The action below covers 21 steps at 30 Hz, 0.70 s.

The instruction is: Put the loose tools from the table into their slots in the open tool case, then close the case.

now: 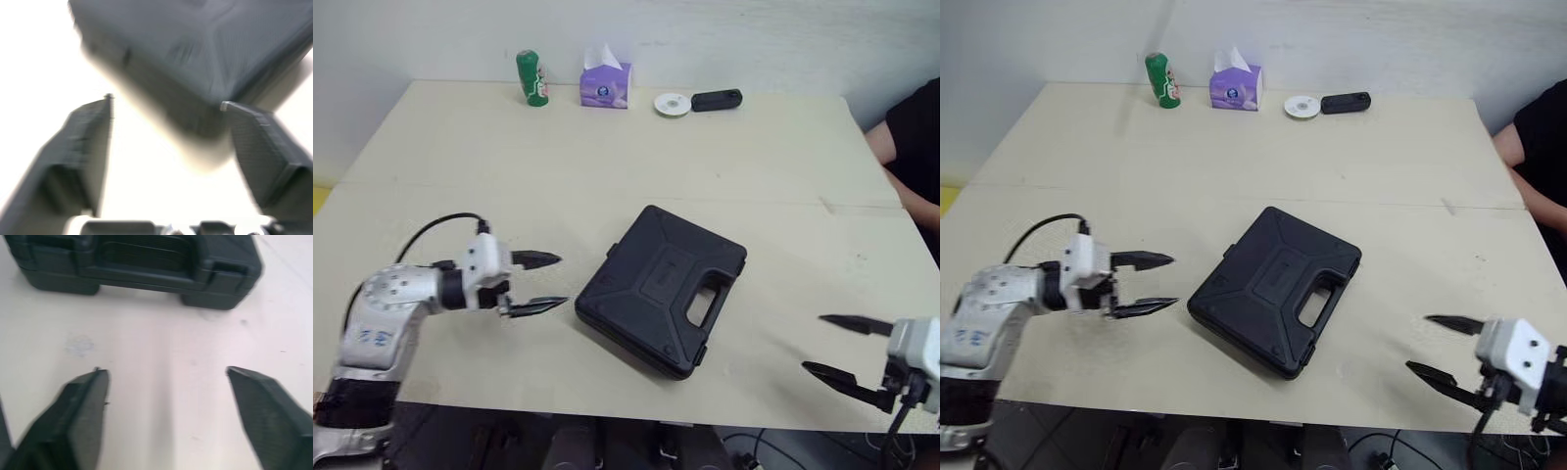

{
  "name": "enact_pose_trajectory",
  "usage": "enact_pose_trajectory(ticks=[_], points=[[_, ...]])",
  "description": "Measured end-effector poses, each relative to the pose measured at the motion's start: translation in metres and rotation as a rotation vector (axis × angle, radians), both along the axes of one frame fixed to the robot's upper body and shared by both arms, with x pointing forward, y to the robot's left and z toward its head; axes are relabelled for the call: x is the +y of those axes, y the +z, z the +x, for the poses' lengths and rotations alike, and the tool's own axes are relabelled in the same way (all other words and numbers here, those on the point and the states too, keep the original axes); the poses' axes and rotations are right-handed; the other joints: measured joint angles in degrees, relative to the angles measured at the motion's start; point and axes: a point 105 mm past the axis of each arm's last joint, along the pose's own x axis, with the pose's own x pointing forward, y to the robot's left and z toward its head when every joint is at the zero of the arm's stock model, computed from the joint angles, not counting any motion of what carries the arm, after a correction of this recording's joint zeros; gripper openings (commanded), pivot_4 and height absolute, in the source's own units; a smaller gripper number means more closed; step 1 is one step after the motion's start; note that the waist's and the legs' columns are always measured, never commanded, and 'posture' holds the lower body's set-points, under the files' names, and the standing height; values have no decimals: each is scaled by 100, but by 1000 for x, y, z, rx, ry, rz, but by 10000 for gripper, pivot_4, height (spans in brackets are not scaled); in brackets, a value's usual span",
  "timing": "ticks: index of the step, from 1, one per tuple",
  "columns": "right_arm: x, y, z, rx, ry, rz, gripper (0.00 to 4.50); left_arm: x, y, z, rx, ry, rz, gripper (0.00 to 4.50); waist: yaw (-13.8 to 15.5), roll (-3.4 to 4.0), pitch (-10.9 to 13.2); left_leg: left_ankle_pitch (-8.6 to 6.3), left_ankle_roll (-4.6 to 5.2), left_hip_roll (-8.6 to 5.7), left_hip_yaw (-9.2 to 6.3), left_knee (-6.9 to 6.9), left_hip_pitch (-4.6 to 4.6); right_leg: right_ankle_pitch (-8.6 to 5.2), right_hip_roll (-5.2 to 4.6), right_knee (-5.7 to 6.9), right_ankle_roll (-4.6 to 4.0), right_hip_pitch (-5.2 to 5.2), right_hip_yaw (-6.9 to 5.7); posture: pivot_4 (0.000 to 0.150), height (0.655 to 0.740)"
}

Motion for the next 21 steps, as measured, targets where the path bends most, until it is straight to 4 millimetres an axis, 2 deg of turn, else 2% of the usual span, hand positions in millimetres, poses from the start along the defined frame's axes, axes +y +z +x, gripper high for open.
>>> enact_pose_trajectory(ticks=[3, 8, 16, 21], points=[[-16, 11, 7, -32, -26, -41, 45000, 45, -10, -6, 39, 164, 28, 44436, -2, -5, 25, -2, -1, 2, 0, -4, -3, -2, -2, 6, -4, -13, 3, 1500, 7400], [-37, 29, 23, -90, -61, -92, 45000, 96, -7, -14, 14, 376, 87, 44436, -4, -2, 31, -2, -3, 1, 4, -4, -5, -2, -6, 12, -6, -23, 8, 1500, 7400], [-70, 51, 47, -172, -144, -143, 45000, 136, 0, -11, -28, 536, 67, 44436, -21, -1, 32, 5, -14, -1, 22, -5, -10, -2, -8, 27, -6, -39, 11, 1500, 7400], [-72, 48, 54, -180, -141, -149, 45000, 143, 4, -3, -65, 564, 62, 44436, -28, -1, 32, 8, -17, -2, 39, 3, -9, -2, -6, 71, -6, -47, 16, 1500, 7400]])
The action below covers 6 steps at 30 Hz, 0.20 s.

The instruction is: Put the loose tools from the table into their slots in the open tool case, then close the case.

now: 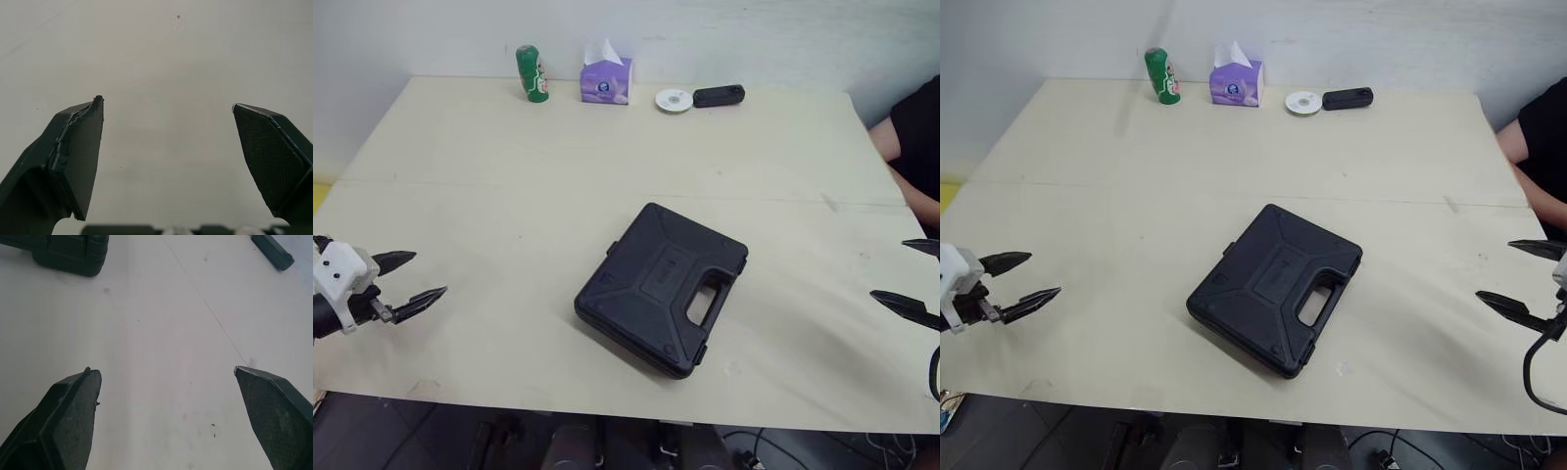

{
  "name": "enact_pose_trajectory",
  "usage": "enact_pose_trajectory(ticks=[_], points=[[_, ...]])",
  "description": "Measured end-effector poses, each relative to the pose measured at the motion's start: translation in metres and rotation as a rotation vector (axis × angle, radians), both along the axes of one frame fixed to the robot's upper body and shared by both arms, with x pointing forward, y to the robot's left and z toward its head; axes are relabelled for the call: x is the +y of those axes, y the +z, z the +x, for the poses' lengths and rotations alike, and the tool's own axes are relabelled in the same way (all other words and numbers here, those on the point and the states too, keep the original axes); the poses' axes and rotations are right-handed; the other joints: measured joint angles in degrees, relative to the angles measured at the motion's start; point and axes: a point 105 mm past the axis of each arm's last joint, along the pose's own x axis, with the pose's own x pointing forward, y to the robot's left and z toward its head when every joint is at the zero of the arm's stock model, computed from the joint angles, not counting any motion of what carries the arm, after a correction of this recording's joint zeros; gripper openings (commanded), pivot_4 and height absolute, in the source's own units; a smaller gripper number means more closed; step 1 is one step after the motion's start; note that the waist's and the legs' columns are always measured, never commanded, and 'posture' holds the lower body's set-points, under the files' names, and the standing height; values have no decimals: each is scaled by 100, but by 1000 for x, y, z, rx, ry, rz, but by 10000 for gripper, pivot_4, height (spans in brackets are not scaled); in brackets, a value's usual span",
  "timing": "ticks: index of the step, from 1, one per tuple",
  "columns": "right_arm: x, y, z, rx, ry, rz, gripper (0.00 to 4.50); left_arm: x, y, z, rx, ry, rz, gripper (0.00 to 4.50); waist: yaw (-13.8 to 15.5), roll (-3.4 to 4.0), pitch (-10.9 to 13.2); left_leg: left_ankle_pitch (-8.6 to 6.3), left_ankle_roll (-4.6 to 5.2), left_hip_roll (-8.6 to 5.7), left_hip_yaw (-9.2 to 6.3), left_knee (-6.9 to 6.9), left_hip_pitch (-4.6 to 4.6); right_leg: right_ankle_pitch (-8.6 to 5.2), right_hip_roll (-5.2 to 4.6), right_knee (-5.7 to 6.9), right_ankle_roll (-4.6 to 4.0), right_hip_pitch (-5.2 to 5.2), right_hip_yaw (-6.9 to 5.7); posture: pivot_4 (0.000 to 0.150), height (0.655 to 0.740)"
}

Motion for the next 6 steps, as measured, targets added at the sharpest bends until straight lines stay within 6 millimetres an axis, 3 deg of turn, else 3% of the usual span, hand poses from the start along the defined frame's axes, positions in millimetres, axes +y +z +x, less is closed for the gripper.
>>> enact_pose_trajectory(ticks=[6], points=[[3, -2, 5, -4, 11, -8, 45000, -5, -2, 3, -6, -24, 18, 44436, -13, 0, 0, 1, 0, 0, 12, 22, 1, 0, -1, 22, 0, -10, 15, 1500, 7400]])
